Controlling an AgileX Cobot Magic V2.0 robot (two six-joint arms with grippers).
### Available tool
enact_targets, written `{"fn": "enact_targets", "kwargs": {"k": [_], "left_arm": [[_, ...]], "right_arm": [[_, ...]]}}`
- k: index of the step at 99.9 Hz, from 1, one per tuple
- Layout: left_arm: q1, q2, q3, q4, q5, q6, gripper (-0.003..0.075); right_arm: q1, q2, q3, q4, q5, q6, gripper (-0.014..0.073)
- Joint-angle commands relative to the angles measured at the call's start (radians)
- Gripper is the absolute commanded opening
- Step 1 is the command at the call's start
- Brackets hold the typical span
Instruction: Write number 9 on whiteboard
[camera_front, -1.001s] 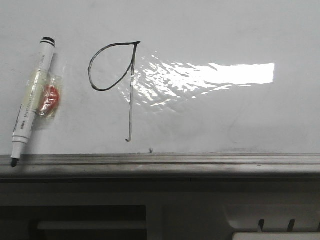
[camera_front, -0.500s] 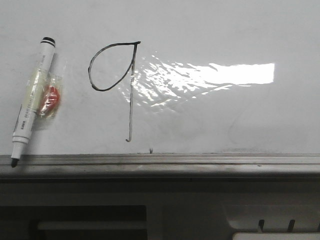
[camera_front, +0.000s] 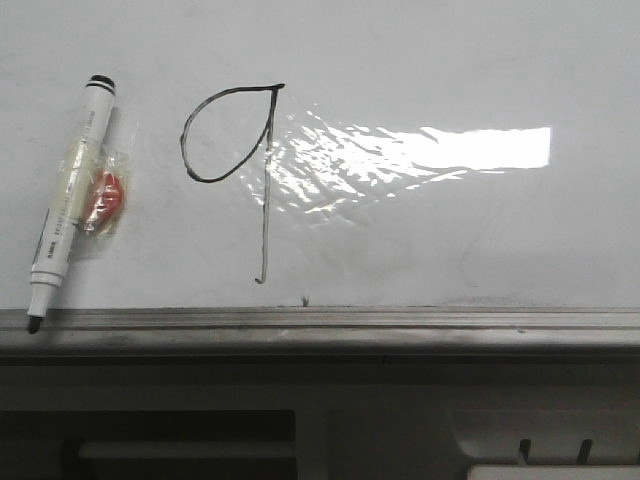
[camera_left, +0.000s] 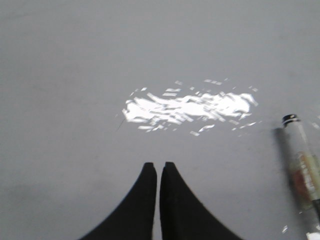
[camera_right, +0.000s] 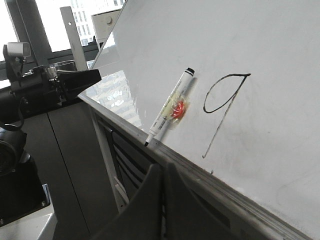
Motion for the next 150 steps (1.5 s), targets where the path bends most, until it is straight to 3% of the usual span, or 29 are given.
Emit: {"fn": "enact_targets", "kwargs": {"k": [1,27,114,133,150], "left_arm": [[0.066,-0.027,0.040,0.023,0.026,-0.052,-0.0020],[0.194,-0.027,0.040,0.023,0.266,-0.054,-0.0020],[0.199,-0.027,0.040,0.023,0.261,-0.053,-0.0020],[0.199,-0.027,0.040,0.023,0.261,-0.053,-0.0020],[0.199,-0.027,0.040,0.023,0.261,-0.053,-0.0020]], "right_arm": [[0.001,0.008,0.025,-0.007,-0.075,-0.001,-0.0069],[0.001,0.008,0.025,-0.007,-0.075,-0.001,-0.0069],[0.001,0.008,0.025,-0.007,-0.075,-0.001,-0.0069],[-0.077,0.008,0.025,-0.009,-0.037,-0.005,-0.0069],[-0.274,0.008,0.025,-0.045,-0.087,-0.005,-0.0069]]}}
